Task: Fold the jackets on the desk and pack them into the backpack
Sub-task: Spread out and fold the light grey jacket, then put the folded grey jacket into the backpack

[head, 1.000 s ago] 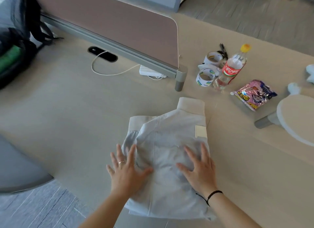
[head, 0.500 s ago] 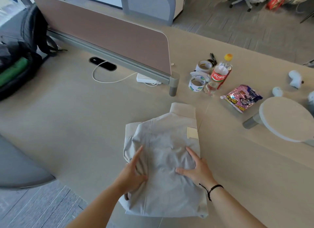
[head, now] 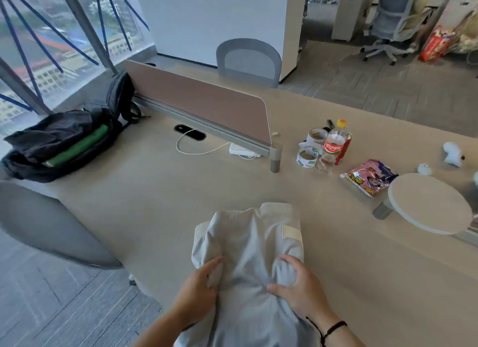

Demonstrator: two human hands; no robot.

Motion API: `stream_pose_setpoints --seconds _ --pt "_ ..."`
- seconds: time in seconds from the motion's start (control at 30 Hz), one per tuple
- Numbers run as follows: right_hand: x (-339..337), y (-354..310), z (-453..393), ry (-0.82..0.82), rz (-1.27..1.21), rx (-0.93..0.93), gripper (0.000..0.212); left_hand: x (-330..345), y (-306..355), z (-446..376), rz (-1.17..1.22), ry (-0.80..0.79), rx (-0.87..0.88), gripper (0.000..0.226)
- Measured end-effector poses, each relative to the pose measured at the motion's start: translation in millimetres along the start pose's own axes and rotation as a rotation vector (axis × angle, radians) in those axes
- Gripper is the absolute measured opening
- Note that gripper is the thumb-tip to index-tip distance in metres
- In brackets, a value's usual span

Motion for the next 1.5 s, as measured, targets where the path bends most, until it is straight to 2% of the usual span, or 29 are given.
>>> stream_pose_setpoints --seconds 0.17,0.5,0.6,0.7,0.87,1.27,1.5 --pt "4.0 -43.1 39.6 0.001 0.0 -0.179 0.077 -50.3 -5.9 58.6 0.06 0.167 0.058 0.086" --pt "99.2 -161.3 150.6 -0.16 -0.002 -0.618 0.077 -165.8 -76.9 231.6 0.226 0.586 -0.156 0.086" --pt "122.8 -183.1 183.5 -0.198 0.012 -0.695 0.076 -188.3 -95.3 268.5 0.298 0.638 -0.192 0.081" --pt "143.6 -202.5 204.6 -0.243 0.056 -0.752 0.074 -204.4 -115.4 294.9 0.337 0.664 -0.214 0.077" --pt "202.0 -242.5 253.0 -0.334 0.141 -0.813 0.073 -245.0 -172.2 337.2 0.413 0.812 -0.287 0.061" --pt "425.4 -369.2 419.8 -0.584 0.24 -0.928 0.067 -395.1 -371.2 472.7 0.455 1.025 -0.453 0.051" --pt "496.9 -419.8 427.4 -0.586 0.239 -0.885 0.06 -472.5 -426.3 455.6 0.381 1.007 -0.411 0.05"
Point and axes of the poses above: each hand's wrist, its own z-axis away from the middle knuckle, its own x-axis out of the palm, y = z × x, the point moved 5 cm from there along -z, towards the middle knuckle, and after that the axes turned 11 degrees about y, right-handed, at the moved point
